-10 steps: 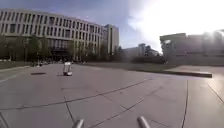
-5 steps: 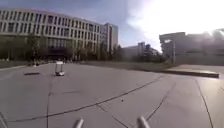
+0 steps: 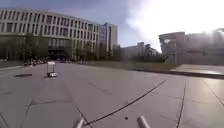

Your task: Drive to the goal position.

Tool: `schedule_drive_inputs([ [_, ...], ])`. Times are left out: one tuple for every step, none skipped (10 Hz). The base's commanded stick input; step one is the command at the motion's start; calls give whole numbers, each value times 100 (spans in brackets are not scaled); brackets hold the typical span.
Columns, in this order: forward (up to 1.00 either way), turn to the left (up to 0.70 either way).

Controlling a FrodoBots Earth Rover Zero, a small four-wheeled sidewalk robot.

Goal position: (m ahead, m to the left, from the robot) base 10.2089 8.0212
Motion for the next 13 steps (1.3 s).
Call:
schedule_drive_inputs([
  [100,27],
  [100,25],
  [100,0],
  [100,0],
  [100,0],
  [100,0],
  [100,0],
  [100,22],
  [100,27],
  [100,27],
  [100,27],
  [100,27],
  [100,22],
])
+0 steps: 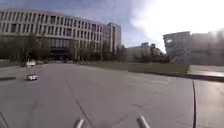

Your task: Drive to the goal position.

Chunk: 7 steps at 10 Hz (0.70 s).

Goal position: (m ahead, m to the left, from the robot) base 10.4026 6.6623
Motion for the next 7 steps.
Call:
schedule_drive_inputs([
  [100,0],
  [100,9],
  [100,27],
  [100,27],
  [100,27],
  [100,27],
  [100,27],
])
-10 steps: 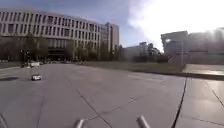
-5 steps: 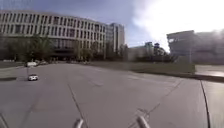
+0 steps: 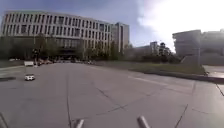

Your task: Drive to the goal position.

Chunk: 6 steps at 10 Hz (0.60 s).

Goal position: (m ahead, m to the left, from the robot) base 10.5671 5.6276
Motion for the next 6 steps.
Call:
schedule_drive_inputs([
  [100,27],
  [100,5],
  [100,0],
  [100,0],
  [100,0],
  [100,10],
])
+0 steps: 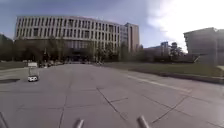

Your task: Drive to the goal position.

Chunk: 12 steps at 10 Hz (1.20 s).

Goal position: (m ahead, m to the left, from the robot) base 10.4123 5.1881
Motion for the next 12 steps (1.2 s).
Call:
schedule_drive_inputs([
  [100,24],
  [100,17],
  [100,0],
  [100,0],
  [100,0],
  [100,0],
  [100,0],
  [100,0],
  [100,6],
  [100,27],
  [100,27],
  [100,27],
])
